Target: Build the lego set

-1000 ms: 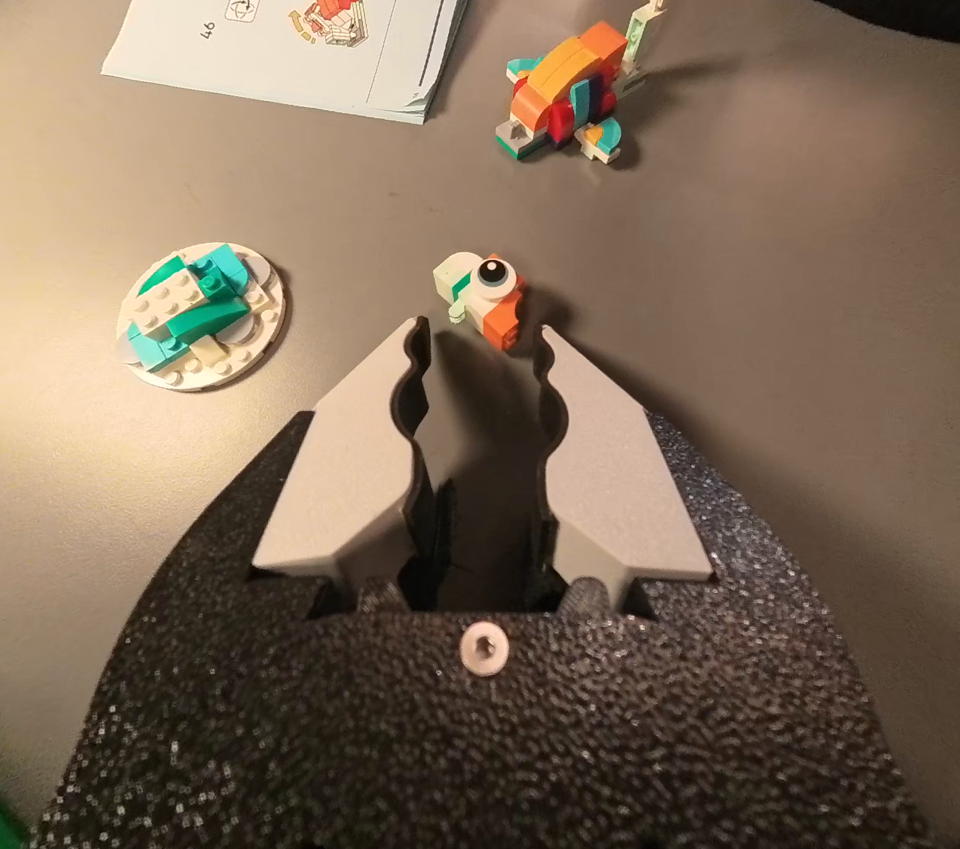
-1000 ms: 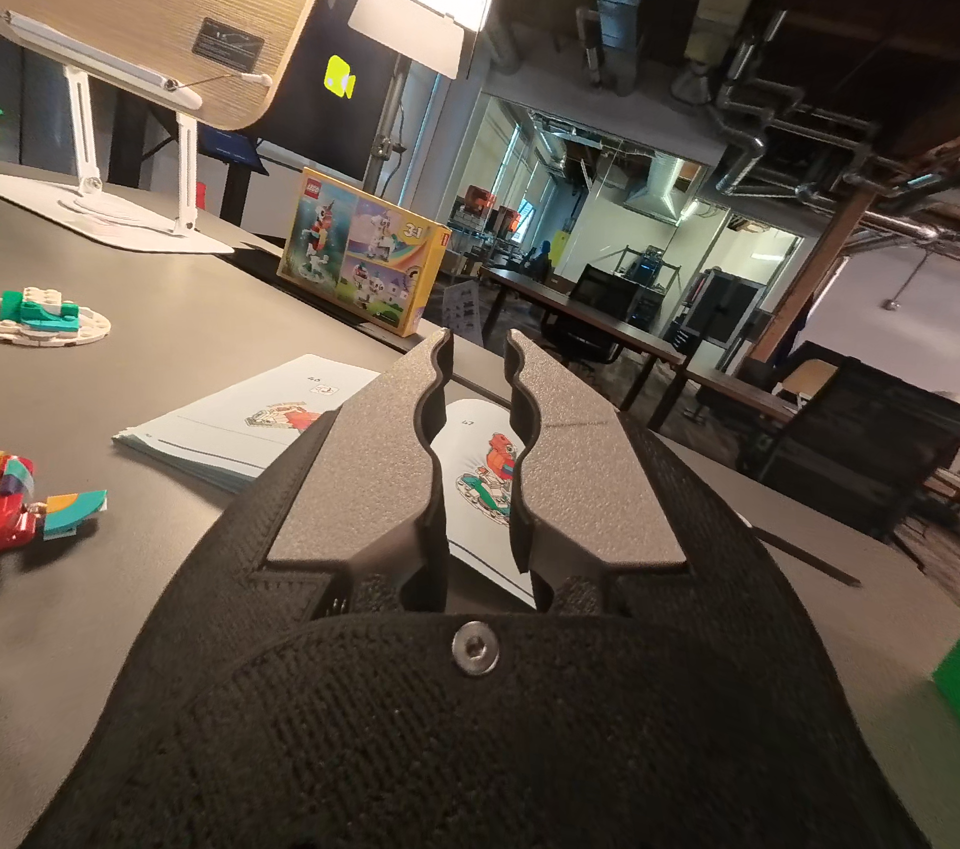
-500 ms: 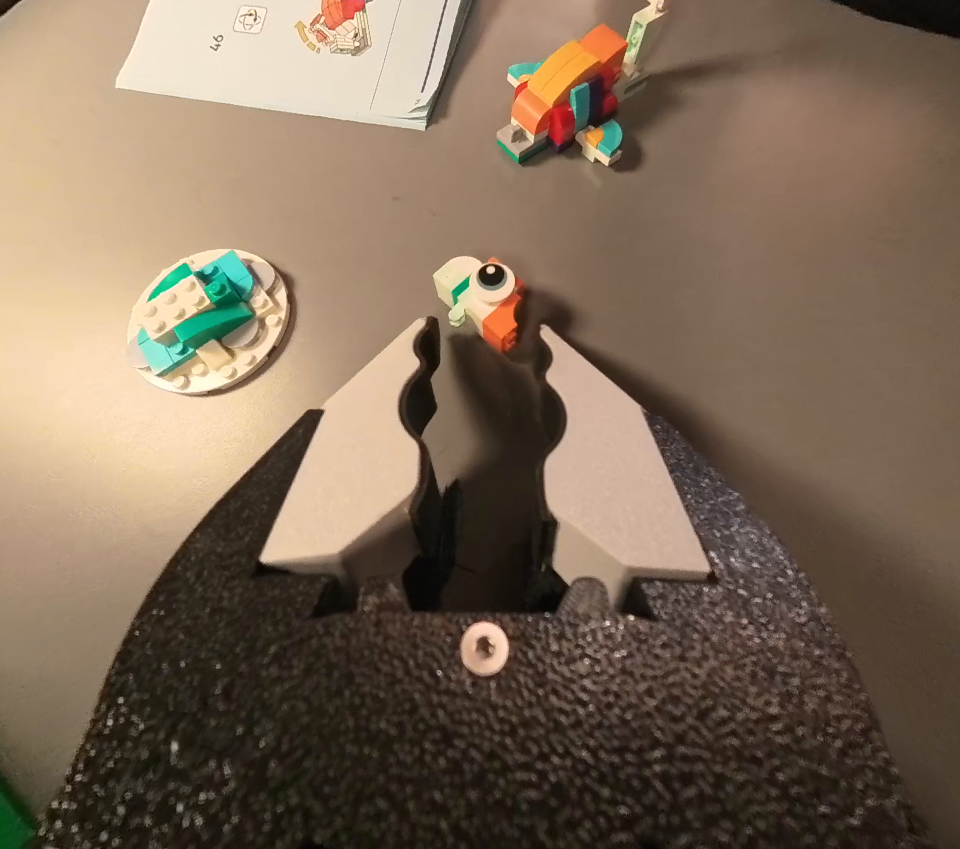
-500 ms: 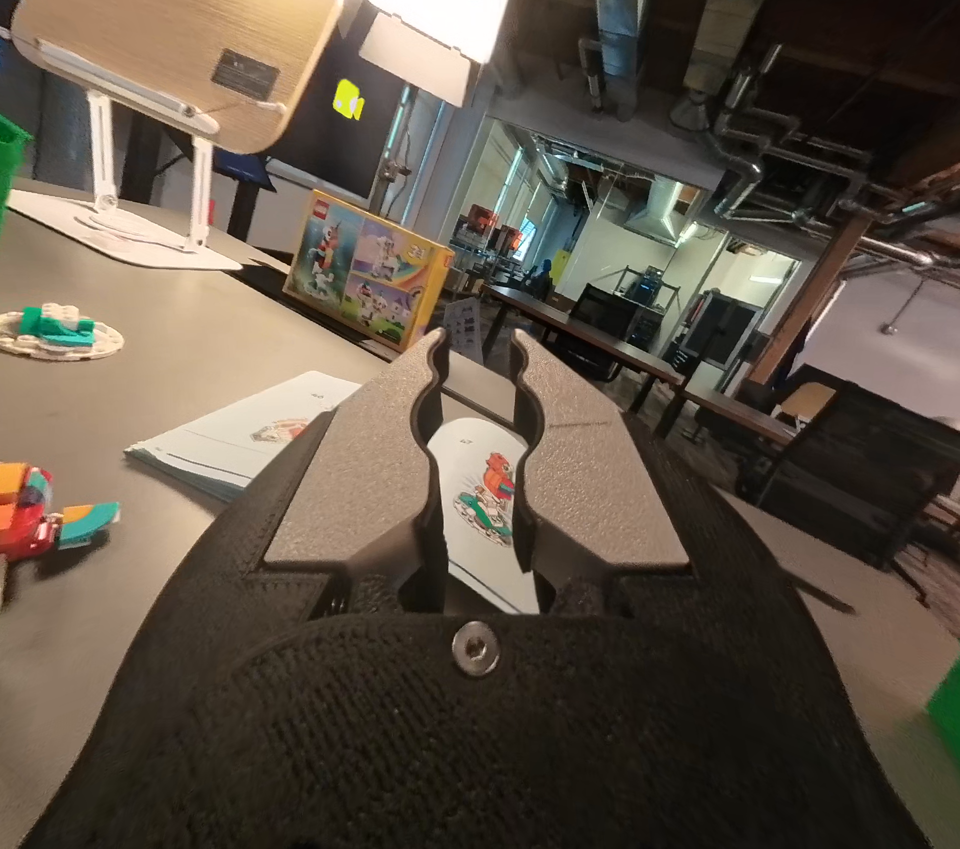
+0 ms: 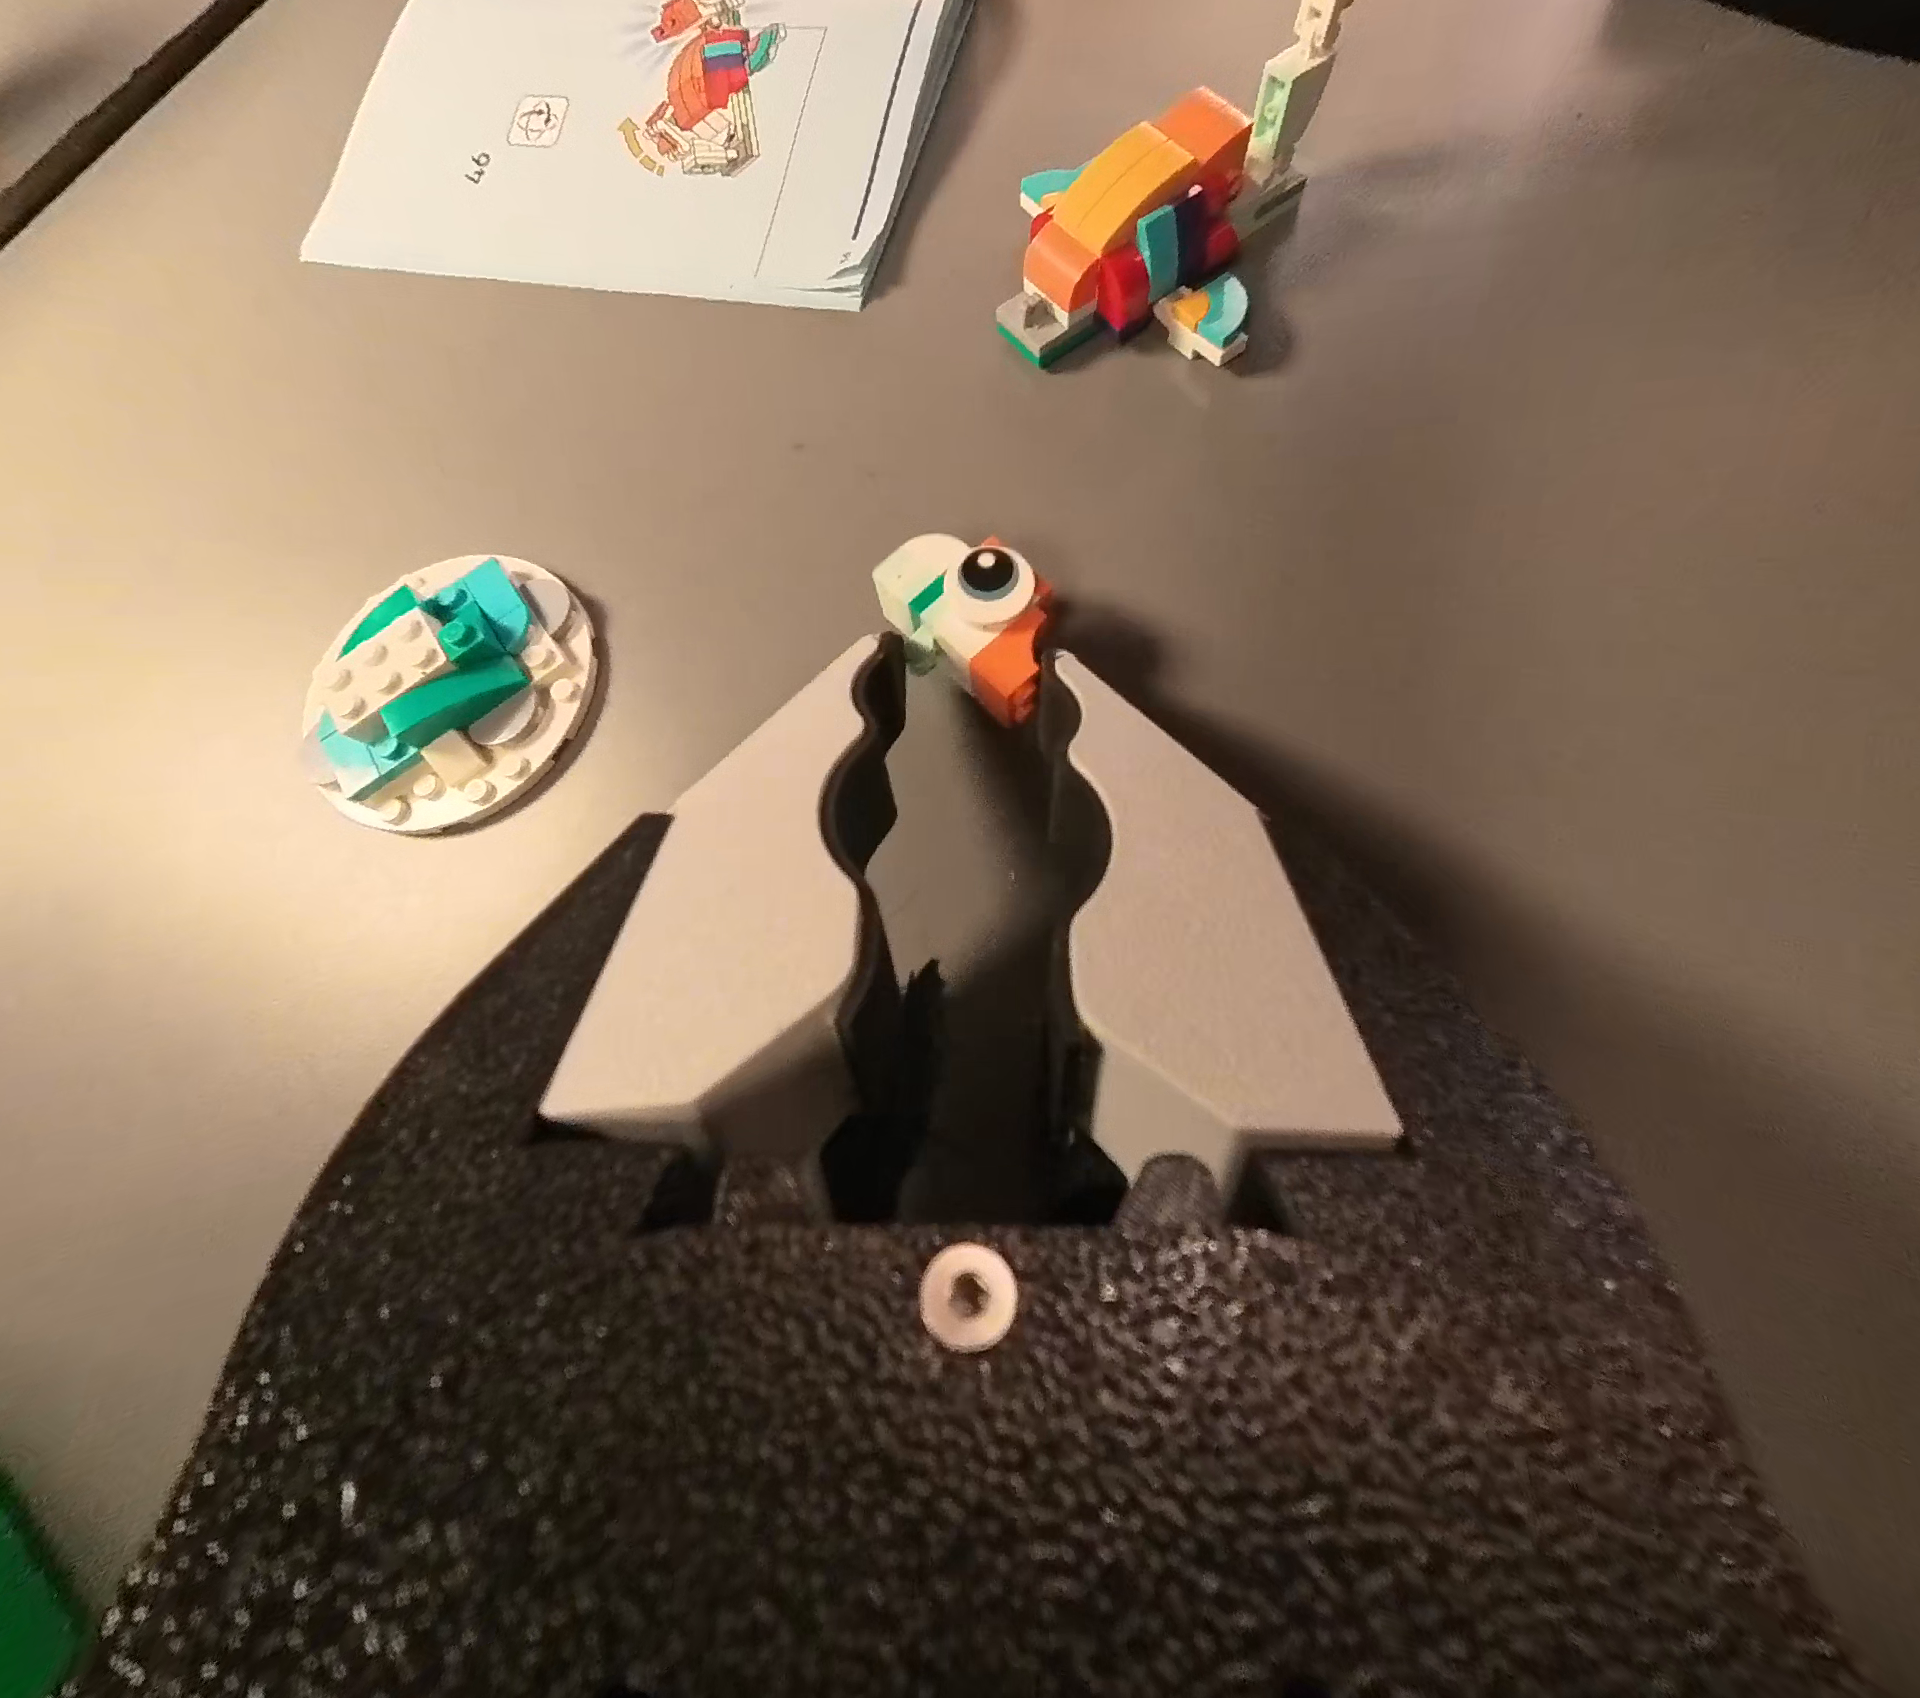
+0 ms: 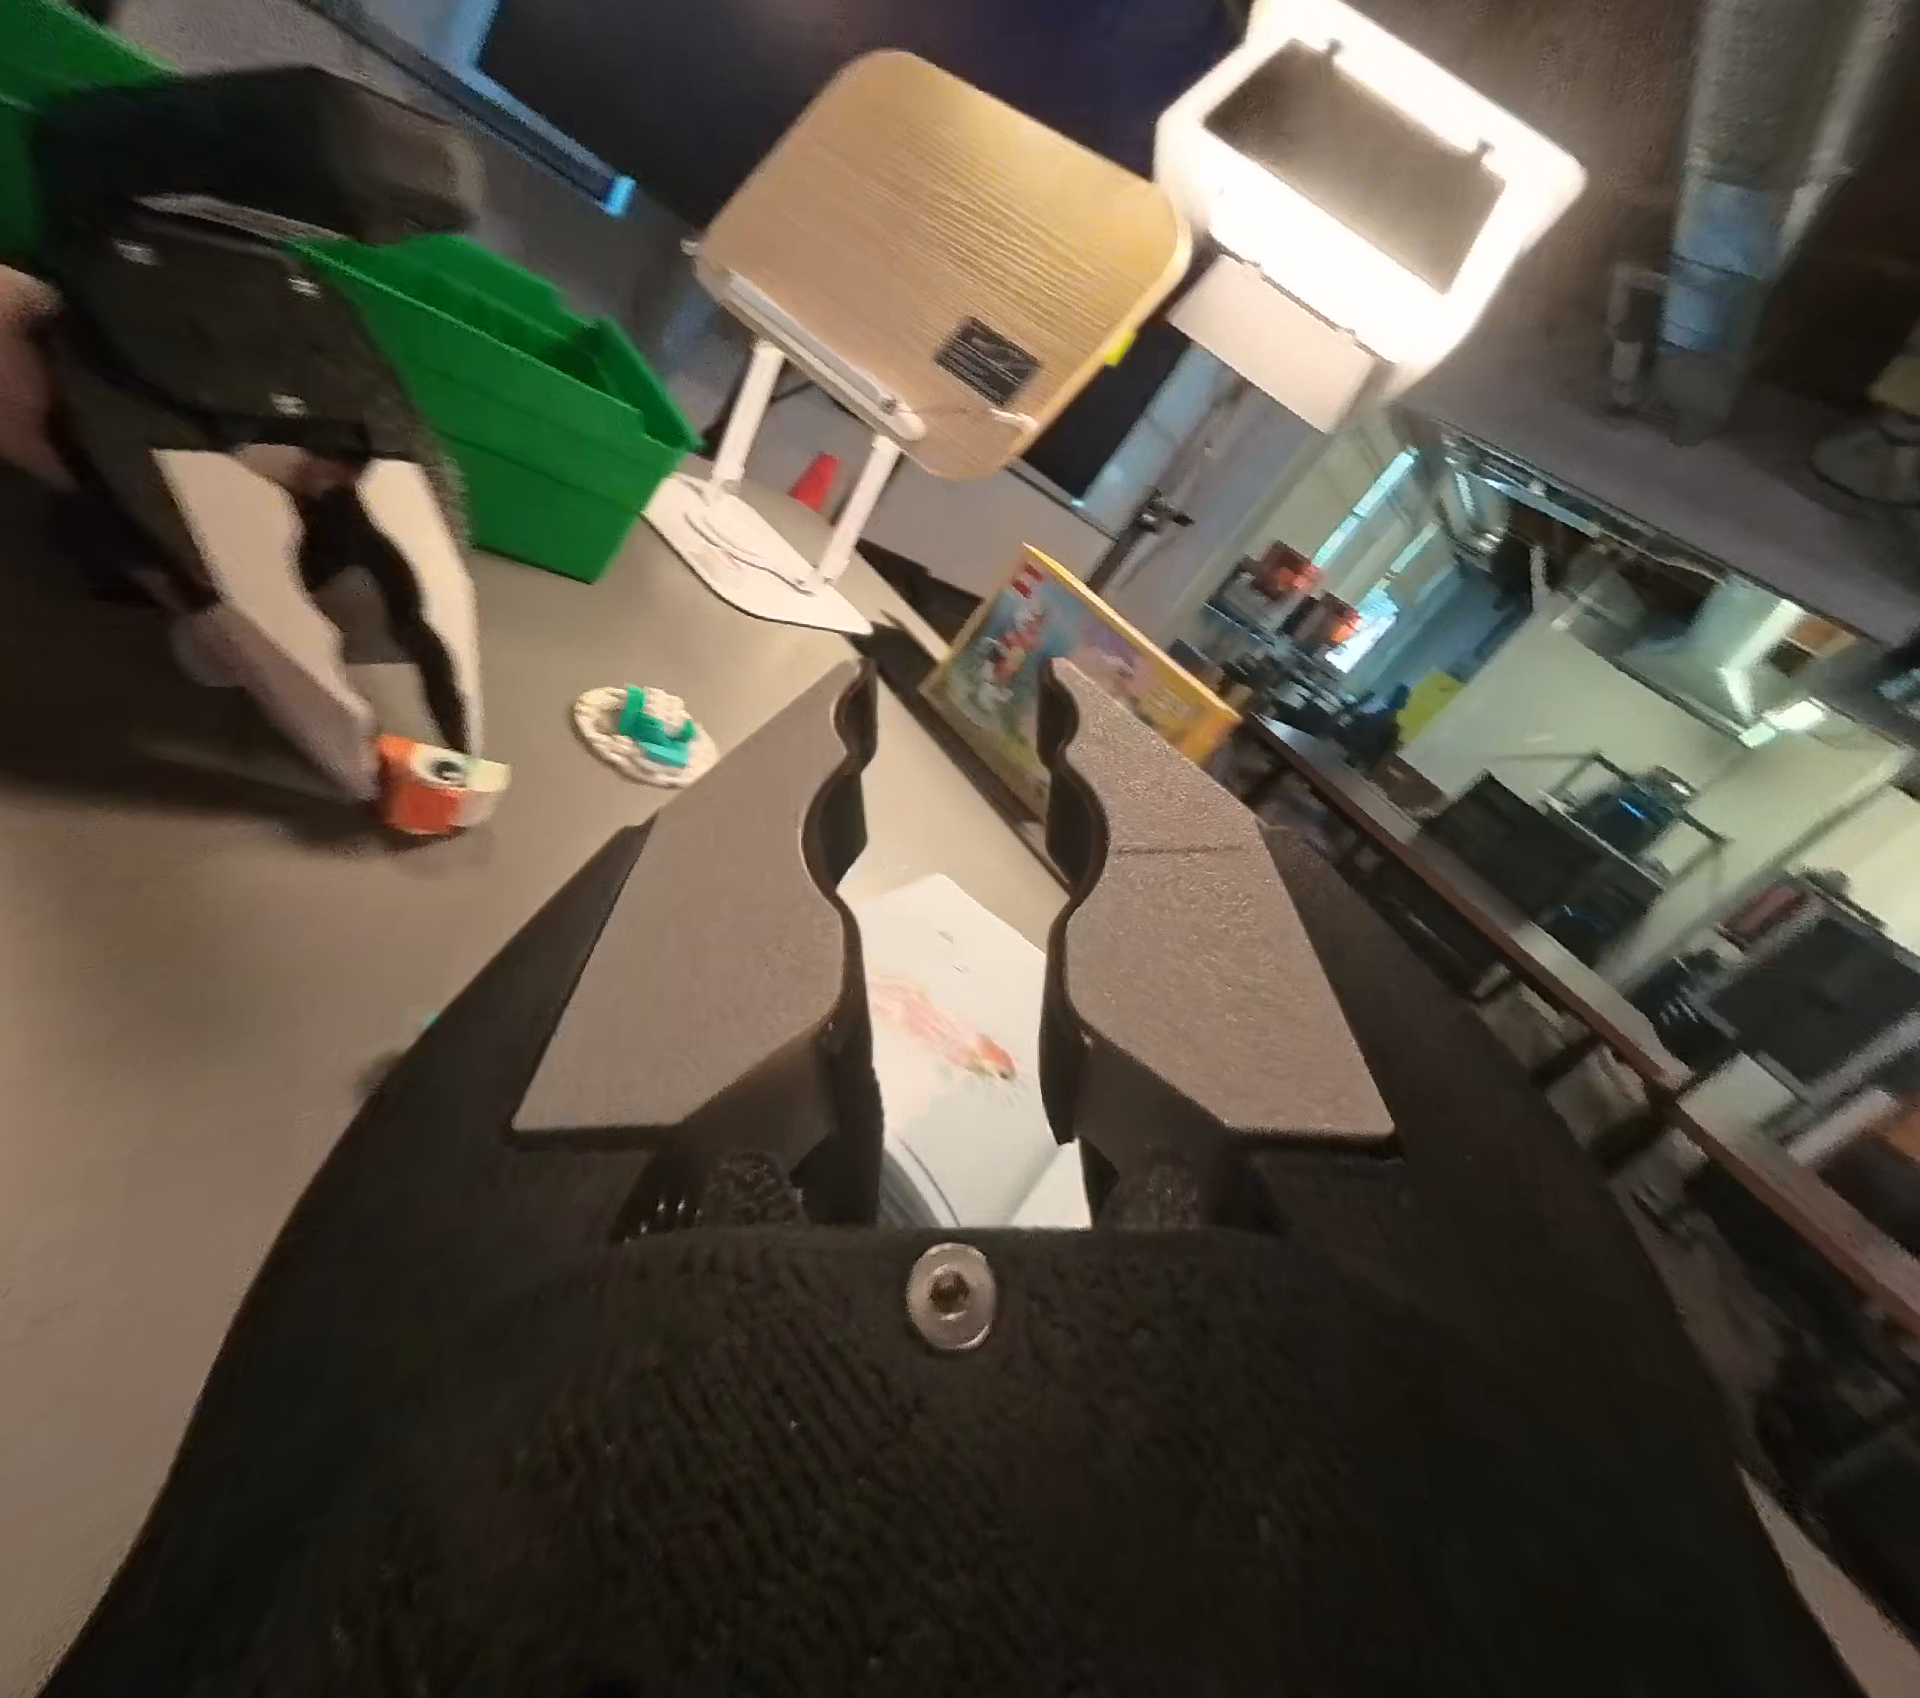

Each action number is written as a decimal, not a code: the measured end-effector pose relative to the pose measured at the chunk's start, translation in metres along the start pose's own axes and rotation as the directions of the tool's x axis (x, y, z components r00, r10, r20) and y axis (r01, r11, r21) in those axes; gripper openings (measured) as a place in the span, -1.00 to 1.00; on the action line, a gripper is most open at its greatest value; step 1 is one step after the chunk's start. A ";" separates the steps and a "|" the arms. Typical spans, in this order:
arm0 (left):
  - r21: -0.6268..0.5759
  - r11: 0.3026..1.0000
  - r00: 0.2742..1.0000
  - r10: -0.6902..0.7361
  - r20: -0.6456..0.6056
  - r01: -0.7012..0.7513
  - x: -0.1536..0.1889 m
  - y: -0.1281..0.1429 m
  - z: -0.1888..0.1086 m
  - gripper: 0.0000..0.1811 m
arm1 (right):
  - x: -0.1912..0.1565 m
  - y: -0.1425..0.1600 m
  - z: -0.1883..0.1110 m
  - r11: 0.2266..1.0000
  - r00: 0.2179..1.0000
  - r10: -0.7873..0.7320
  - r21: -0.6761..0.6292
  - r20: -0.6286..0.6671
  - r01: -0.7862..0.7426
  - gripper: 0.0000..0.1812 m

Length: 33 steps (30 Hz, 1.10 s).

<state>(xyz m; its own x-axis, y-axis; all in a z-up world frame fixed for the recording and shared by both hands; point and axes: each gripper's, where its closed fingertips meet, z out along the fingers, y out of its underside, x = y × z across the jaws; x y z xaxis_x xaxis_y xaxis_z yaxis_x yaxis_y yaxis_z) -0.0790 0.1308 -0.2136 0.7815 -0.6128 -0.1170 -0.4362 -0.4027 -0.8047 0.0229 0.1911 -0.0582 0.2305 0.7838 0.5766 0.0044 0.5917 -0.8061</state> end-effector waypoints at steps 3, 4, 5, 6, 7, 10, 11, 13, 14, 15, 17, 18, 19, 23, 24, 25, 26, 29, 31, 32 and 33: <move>0.041 0.999 1.000 -0.011 -0.022 0.012 0.003 -0.006 -0.002 -0.75 | -0.043 -0.012 0.006 0.996 0.983 -0.089 -0.011 0.162 0.092 -0.67; 0.069 0.997 0.998 -0.032 -0.051 0.035 0.006 -0.011 -0.004 -0.75 | -0.060 -0.011 0.008 0.990 0.966 -0.127 -0.027 0.227 0.137 -0.66; 0.100 0.993 0.993 -0.058 -0.099 0.068 0.011 -0.016 -0.007 -0.75 | -0.077 -0.008 0.010 0.981 0.942 -0.164 -0.049 0.292 0.186 -0.65; 0.128 0.986 0.983 -0.082 -0.165 0.103 0.019 -0.021 -0.009 -0.75 | -0.093 -0.002 0.011 0.968 0.915 -0.201 -0.071 0.351 0.240 -0.64; 0.153 0.979 0.968 -0.099 -0.230 0.136 0.027 -0.027 -0.012 -0.75 | -0.106 0.004 0.011 0.952 0.887 -0.234 -0.092 0.399 0.293 -0.62; 0.189 0.956 0.908 -0.135 -0.397 0.225 0.048 -0.039 -0.021 -0.75 | -0.133 0.018 0.009 0.930 0.832 -0.246 -0.121 0.497 0.347 -0.55; 0.194 0.946 0.880 -0.148 -0.452 0.259 0.054 -0.043 -0.024 -0.75 | -0.139 0.019 0.007 0.940 0.826 -0.211 -0.124 0.522 0.319 -0.52; 0.207 0.911 0.798 -0.182 -0.574 0.356 0.066 -0.055 -0.035 -0.75 | -0.148 0.016 0.004 0.965 0.817 -0.125 -0.121 0.562 0.231 -0.51; 0.197 0.890 0.750 -0.207 -0.627 0.410 0.069 -0.059 -0.040 -0.75 | -0.150 0.012 0.003 0.977 0.816 -0.086 -0.113 0.571 0.182 -0.50; 0.173 0.873 0.704 -0.234 -0.670 0.455 0.071 -0.061 -0.043 -0.75 | -0.149 0.008 0.003 0.985 0.817 -0.051 -0.104 0.575 0.134 -0.50; 0.132 0.838 0.612 -0.271 -0.743 0.530 0.073 -0.064 -0.049 -0.75 | -0.146 0.002 0.002 0.994 0.814 0.008 -0.096 0.581 0.059 -0.55; 0.115 0.822 0.574 -0.281 -0.769 0.557 0.074 -0.065 -0.051 -0.75 | -0.145 0.000 0.002 0.995 0.812 0.024 -0.092 0.584 0.037 -0.56; 0.094 0.811 0.537 -0.291 -0.792 0.578 0.075 -0.066 -0.054 -0.75 | -0.145 -0.001 0.001 0.996 0.807 0.038 -0.091 0.590 0.019 -0.57; 0.021 0.787 0.429 -0.313 -0.848 0.616 0.080 -0.067 -0.060 -0.75 | -0.148 -0.006 0.000 0.997 0.792 0.070 -0.078 0.606 -0.029 -0.58; 0.003 0.790 0.412 -0.318 -0.854 0.614 0.083 -0.065 -0.061 -0.75 | -0.149 -0.007 -0.001 0.997 0.788 0.074 -0.076 0.611 -0.034 -0.58; -0.016 0.794 0.398 -0.322 -0.859 0.608 0.085 -0.064 -0.061 -0.75 | -0.150 -0.008 -0.001 0.997 0.786 0.075 -0.071 0.614 -0.039 -0.58; -0.029 0.797 0.386 -0.324 -0.864 0.603 0.088 -0.063 -0.061 -0.75 | -0.151 -0.010 -0.001 0.997 0.783 0.076 -0.066 0.618 -0.045 -0.58; -0.056 0.811 0.371 -0.326 -0.870 0.582 0.094 -0.060 -0.061 -0.75 | -0.155 -0.014 -0.001 0.996 0.770 0.086 -0.050 0.632 -0.070 -0.71; -0.064 0.813 0.366 -0.328 -0.871 0.579 0.095 -0.060 -0.061 -0.75 | -0.158 -0.012 -0.002 0.996 0.763 0.090 -0.054 0.640 -0.072 -0.75; -0.067 0.813 0.365 -0.332 -0.870 0.578 0.095 -0.059 -0.060 -0.75 | -0.159 -0.012 -0.002 0.996 0.760 0.094 -0.057 0.643 -0.075 -0.76; -0.071 0.813 0.362 -0.333 -0.871 0.578 0.095 -0.059 -0.060 -0.75 | -0.160 -0.012 -0.002 0.995 0.756 0.099 -0.058 0.647 -0.080 -0.77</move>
<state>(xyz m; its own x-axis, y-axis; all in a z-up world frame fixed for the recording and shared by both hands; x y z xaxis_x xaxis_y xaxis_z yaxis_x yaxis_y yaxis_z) -0.0056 0.0551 -0.1419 0.0394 -0.6798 0.7324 0.0649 -0.7296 -0.6807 -0.0119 0.0584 -0.1411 -0.4551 0.7729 0.4423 0.0428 0.5151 -0.8561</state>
